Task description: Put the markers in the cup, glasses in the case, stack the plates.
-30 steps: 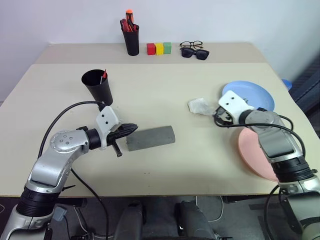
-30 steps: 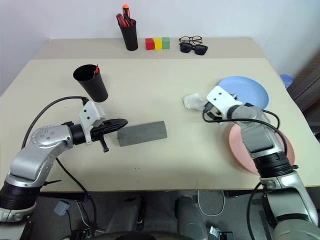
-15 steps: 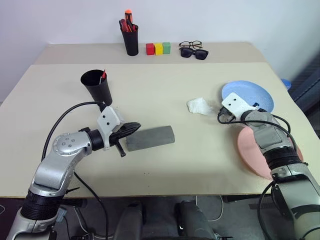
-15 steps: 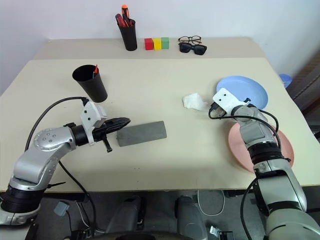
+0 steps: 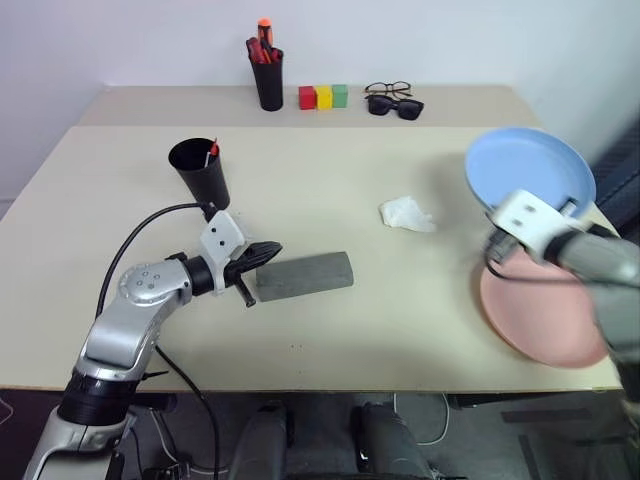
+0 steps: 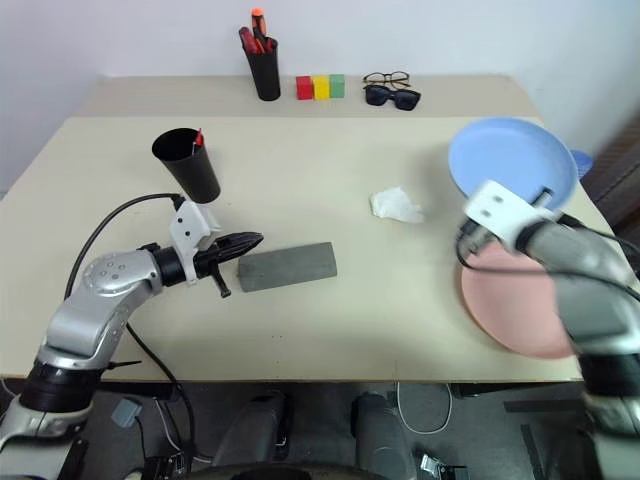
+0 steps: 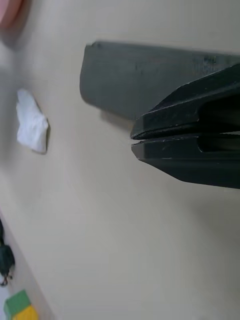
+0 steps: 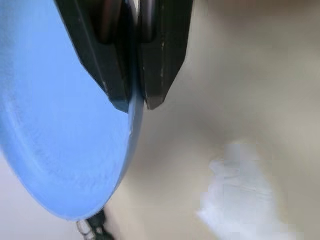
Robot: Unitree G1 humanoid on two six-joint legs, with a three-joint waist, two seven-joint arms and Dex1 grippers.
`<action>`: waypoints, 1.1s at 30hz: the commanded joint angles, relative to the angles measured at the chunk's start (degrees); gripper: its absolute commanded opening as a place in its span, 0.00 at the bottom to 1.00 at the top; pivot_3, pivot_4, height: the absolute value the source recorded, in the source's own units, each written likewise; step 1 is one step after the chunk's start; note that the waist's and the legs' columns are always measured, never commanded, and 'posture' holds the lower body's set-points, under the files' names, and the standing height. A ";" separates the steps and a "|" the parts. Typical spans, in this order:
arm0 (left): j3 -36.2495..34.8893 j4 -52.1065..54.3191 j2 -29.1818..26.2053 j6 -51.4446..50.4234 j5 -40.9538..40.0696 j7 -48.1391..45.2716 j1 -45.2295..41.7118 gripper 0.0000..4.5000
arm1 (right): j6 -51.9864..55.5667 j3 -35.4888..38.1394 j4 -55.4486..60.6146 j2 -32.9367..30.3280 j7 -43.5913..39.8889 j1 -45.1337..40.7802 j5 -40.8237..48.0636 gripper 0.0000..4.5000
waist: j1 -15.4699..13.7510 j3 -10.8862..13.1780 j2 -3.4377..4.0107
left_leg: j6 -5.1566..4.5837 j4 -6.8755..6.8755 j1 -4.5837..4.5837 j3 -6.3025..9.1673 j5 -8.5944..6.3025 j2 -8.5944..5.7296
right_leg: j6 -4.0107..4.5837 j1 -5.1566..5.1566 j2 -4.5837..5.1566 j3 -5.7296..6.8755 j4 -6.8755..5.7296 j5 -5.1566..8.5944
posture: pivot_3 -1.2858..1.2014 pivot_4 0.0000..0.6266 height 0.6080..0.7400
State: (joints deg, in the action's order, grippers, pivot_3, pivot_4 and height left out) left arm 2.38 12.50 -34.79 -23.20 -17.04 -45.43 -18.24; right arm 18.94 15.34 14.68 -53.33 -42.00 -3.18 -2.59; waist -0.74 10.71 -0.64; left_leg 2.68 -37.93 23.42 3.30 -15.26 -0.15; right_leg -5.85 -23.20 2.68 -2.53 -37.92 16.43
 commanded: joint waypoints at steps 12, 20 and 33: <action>3.34 -8.26 3.17 6.29 2.08 -4.79 -7.04 0.00 | 18.61 15.63 24.45 2.86 -8.43 17.63 13.18 0.68 | 1.83 0.00 0.01 | -0.02 0.13 -1.01 -0.15 -0.01 0.08 | -0.01 0.83 -0.06 -0.29 0.05 0.02 | 0.52 0.24 1.00; -0.93 -2.86 0.22 4.42 1.88 -1.40 -0.71 0.00 | 14.71 -11.34 5.46 15.62 4.83 -11.67 6.77 0.78 | 1.79 0.03 -0.08 | -0.02 0.21 -0.96 -0.14 -0.01 0.08 | -0.02 0.72 0.02 -0.30 0.06 0.03 | 0.52 0.24 1.00; -6.16 7.80 -0.60 -1.01 0.53 4.99 8.06 0.00 | -0.86 -21.58 -40.33 28.74 16.52 -35.27 -2.04 0.78 | 1.93 0.04 -0.09 | 0.01 0.50 -0.84 -0.18 0.01 0.00 | -0.03 0.52 0.15 -0.28 0.19 0.02 | 0.52 0.24 1.00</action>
State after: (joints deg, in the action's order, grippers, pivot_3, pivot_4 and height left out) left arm -1.86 17.79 -35.39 -23.87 -15.66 -41.22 -10.19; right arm 19.14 -6.53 -22.93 -24.65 -27.12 -37.06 -3.66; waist 1.20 10.75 -0.72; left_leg 2.72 -37.36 22.49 3.09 -15.24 -0.15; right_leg -5.88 -22.67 2.83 -2.84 -37.75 16.45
